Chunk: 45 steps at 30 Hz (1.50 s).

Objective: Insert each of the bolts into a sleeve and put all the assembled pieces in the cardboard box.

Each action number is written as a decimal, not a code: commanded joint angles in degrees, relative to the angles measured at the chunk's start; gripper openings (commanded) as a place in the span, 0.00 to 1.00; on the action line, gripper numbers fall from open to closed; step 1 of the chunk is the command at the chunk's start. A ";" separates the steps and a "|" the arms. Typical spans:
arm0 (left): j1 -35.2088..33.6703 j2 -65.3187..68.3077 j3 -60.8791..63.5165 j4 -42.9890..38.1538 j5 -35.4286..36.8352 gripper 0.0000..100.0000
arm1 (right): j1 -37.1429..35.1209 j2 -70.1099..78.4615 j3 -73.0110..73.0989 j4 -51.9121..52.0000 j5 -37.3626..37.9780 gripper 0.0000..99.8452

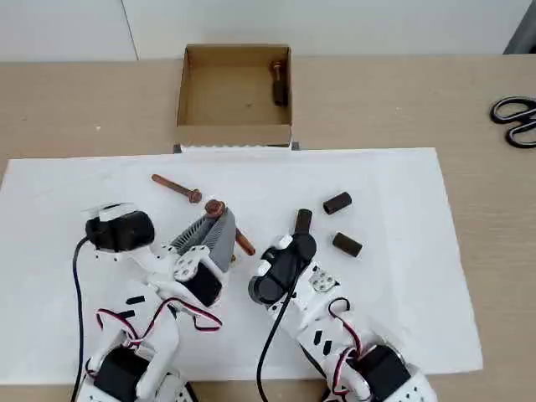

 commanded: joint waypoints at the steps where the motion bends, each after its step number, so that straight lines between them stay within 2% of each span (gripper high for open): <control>1: 1.49 -1.05 -0.31 0.18 0.26 0.01 | -0.40 -0.75 -0.44 -2.68 0.79 0.00; 16: 3.34 -1.05 3.30 0.00 0.26 0.01 | -0.57 -0.66 -0.44 -5.14 0.79 0.00; 24: 3.34 -1.05 3.82 -0.44 0.26 0.01 | -3.65 -0.66 -0.35 -5.14 0.79 0.00; 32: 7.03 -1.05 3.82 0.00 0.00 0.01 | -3.47 -0.75 -0.44 -5.23 0.79 0.00; 36: 7.38 -1.05 3.21 3.25 -0.35 0.01 | -3.47 -0.75 -1.23 -5.23 0.79 0.00; 45: 7.38 -1.05 3.21 11.34 -6.33 0.01 | -3.47 -0.75 -1.32 -5.41 0.79 0.00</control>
